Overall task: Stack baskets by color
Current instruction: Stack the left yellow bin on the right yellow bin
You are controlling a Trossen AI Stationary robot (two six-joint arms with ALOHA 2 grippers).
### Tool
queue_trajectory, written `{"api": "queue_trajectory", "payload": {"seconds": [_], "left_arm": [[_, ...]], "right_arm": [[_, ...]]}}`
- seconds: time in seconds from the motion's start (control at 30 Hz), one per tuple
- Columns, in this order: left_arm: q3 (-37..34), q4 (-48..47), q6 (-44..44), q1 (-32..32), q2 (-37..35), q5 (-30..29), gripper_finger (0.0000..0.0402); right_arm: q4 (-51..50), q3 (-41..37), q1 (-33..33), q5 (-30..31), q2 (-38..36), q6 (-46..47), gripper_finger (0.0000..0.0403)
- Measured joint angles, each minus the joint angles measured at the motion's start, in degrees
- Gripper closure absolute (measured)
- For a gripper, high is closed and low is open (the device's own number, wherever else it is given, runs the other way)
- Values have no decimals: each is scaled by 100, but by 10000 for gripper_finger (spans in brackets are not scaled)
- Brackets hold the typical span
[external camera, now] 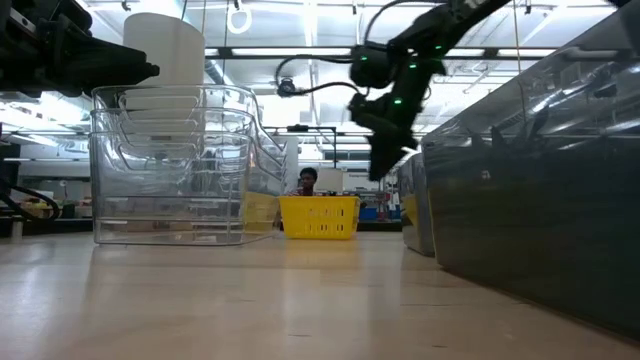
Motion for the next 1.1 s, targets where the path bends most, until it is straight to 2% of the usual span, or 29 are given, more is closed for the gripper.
{"api": "queue_trajectory", "payload": {"seconds": [0.2,0.37,0.63,0.83,1.1], "left_arm": [[0,-2,0,2,0,0,285],[0,0,-2,2,0,-1,285],[0,0,0,2,0,0,285],[0,0,0,2,0,-2,285],[0,-4,0,2,0,0,285]], "right_arm": [[-147,1072,-25,-265,773,-413,282],[-518,1747,-44,-432,1365,-821,241],[-654,2082,-144,-444,1915,-1238,188],[-723,2075,-282,-458,1992,-1322,190],[-719,2075,-284,-492,2014,-1290,226]]}}
